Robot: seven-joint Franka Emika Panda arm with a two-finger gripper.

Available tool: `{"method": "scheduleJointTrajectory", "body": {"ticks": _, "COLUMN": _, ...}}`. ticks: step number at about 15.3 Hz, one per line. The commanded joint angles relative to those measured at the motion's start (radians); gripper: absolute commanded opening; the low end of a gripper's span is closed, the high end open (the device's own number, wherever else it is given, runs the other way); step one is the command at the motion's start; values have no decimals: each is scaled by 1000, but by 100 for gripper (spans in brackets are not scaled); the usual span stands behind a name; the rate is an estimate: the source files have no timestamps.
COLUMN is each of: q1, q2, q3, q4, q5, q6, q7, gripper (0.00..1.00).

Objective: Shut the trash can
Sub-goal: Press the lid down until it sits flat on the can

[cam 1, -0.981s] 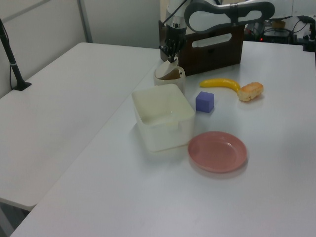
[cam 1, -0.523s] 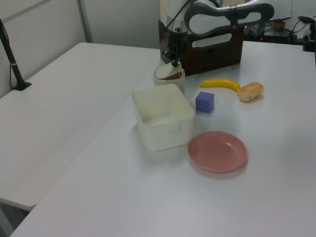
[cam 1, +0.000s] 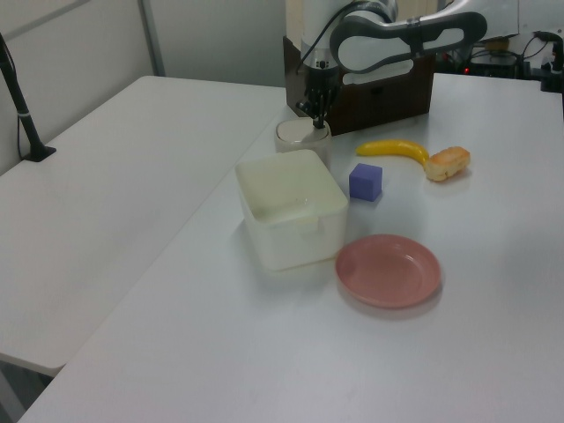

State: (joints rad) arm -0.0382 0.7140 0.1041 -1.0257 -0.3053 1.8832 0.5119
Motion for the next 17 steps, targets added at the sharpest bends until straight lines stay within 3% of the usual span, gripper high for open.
{"method": "scheduleJointTrajectory", "body": {"ticks": 1, "q1": -9, "q2": -33, "q3": -3, "q4": -50, "q5": -26, "q6": -15, "q7": -23, "gripper": 0}}
{"method": "scheduleJointTrajectory", "body": {"ticks": 10, "q1": -19, "q2": -33, "q3": -7, "q4": -53, "q5": -24, "q6": -7, "q7": -23, "gripper": 0}}
{"method": "scheduleJointTrajectory", "body": {"ticks": 17, "q1": -43, "q2": -33, "q3": -7, "q4": -159, "q5": -18, "q6": 102, "q7": 26, "gripper": 0}}
